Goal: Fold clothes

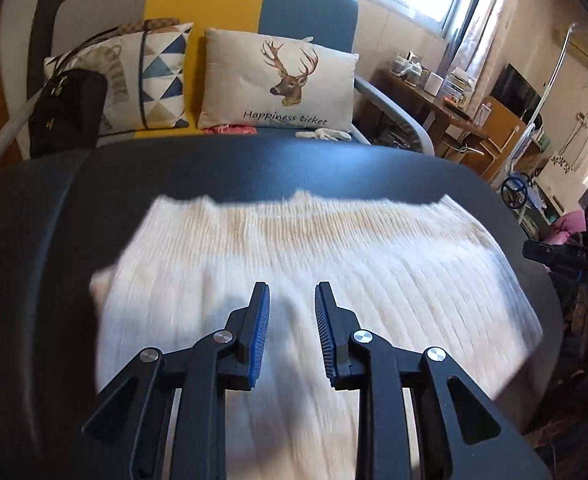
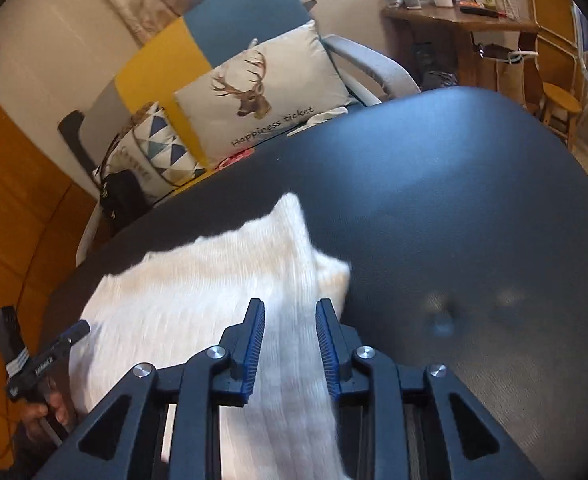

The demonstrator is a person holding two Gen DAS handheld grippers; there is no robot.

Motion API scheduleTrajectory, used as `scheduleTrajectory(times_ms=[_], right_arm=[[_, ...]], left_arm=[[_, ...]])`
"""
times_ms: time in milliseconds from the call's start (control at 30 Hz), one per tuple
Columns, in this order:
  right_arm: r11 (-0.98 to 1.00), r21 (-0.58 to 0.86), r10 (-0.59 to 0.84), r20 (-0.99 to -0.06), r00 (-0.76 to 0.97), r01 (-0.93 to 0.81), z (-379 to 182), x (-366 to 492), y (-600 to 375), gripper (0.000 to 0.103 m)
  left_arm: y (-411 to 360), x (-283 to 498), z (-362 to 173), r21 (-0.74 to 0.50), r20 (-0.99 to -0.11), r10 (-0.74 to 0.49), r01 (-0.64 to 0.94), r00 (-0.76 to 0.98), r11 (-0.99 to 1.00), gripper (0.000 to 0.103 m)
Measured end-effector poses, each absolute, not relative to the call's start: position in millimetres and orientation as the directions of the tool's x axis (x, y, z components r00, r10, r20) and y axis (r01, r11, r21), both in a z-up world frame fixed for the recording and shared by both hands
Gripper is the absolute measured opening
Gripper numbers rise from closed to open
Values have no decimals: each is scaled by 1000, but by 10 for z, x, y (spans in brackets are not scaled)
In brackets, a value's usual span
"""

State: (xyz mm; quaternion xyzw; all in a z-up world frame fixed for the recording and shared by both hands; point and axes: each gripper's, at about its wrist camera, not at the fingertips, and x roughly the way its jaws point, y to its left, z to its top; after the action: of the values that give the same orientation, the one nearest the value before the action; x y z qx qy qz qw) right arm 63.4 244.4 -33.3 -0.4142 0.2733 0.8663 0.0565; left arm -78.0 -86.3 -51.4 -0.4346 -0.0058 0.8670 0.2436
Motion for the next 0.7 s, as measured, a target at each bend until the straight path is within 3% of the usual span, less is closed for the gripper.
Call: scheduleTrajectory(times_ms=[333,367,400,567,700], right_arm=[[-881,352,-159,-849,-504,-315,-808,980,2148,26],[-891,334,-146,-852,-502,-309,-819,1005,2138,13],[-900,316,-133,-855,-502,-300,-802,996,2107,8],[-915,342,-164,-799,-579,-213,-419,1220,1902,5],[-906,304,-125,-858,-499,-295,-688,1403,2030,5]], left_arm=[[-1172,-211,-779,-219,-793,385,-369,-472,-903,26],[-1172,-184,-778,-212,-795,380,-370,-473,-905,26],[-1169,-172,-780,-208,-798,375,-369,-471,-906,26],[-1227,-92,-666,-239,-787,397,-360,-471,-902,26],[-1248,-89,-661,-223,-790,388,-367,-475,-903,31]])
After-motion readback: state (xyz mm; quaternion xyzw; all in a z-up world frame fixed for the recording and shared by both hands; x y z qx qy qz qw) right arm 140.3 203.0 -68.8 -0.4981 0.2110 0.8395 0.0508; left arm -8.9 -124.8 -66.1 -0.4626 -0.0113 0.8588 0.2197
